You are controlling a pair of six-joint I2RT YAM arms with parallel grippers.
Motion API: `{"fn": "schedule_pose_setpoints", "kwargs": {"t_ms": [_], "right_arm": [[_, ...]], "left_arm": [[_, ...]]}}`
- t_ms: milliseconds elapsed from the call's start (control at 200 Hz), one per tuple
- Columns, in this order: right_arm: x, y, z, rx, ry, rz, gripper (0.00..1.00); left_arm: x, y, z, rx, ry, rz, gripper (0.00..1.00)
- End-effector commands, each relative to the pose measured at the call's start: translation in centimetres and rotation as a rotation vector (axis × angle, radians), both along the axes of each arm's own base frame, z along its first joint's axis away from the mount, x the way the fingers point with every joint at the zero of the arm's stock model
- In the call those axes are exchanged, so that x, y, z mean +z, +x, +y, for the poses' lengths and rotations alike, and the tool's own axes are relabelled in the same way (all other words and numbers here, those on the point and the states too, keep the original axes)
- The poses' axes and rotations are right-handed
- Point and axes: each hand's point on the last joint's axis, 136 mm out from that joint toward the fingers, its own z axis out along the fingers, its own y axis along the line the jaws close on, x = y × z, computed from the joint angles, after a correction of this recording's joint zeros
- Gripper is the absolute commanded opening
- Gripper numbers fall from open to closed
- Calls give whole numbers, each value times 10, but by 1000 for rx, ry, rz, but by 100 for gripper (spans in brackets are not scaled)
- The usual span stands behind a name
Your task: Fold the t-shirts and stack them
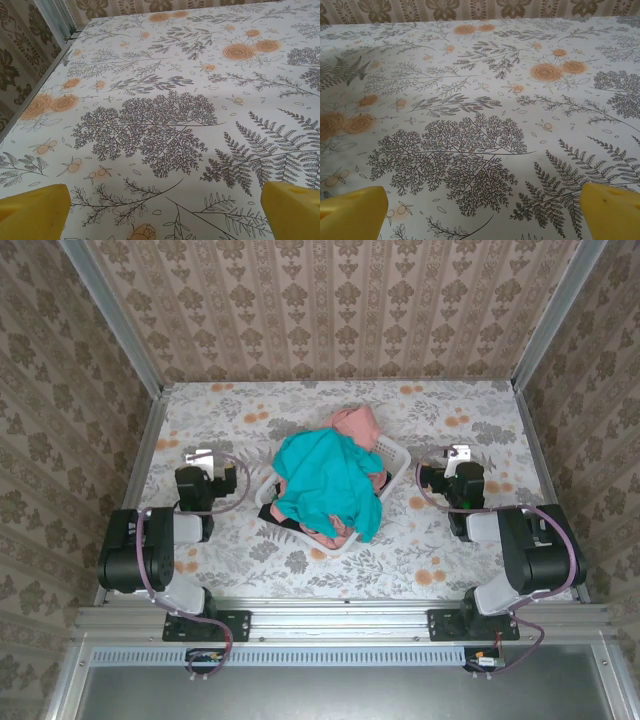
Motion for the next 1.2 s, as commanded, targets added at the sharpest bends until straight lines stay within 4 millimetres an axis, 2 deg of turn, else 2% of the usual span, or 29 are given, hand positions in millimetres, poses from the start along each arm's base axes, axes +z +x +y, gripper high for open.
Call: {"fn": "schedule_pose_setpoints", "kwargs": {"t_ms": [0,795,870,905,955,975,1005,1080,1145,1175,1195], "right_arm": [[10,5,-3,-6,-13,-32,100],[11,5,-3,-7,-12,-36,100],[13,5,-4,-23,-20,-40,100],[20,3,-6,-48,-38,-44,100],[34,-1,-5,-71,-66,-35,100],[49,-3,-6,-76,-66,-46,100],[61,-5,-5,-81,-43,-29,100],[91,-15,-19,-237,127,6,100],[92,-38,-44,-469,291,66,100],[91,-37,-37,-407,350,81,100],[94,-33,-22,-301,389,83,100]], "left_arm": [[10,4,-3,-16,-2,-32,100],[10,4,-2,-14,0,-35,100],[22,2,0,11,19,-45,100],[33,2,-1,29,50,-43,100],[53,0,-3,65,92,-33,100],[62,-2,-5,78,97,-25,100],[74,-4,-8,81,87,-10,100],[99,-12,-22,49,-53,22,100],[113,-20,-31,38,-217,30,100],[115,-24,-38,12,-295,43,100],[114,-27,-40,4,-332,55,100]]}}
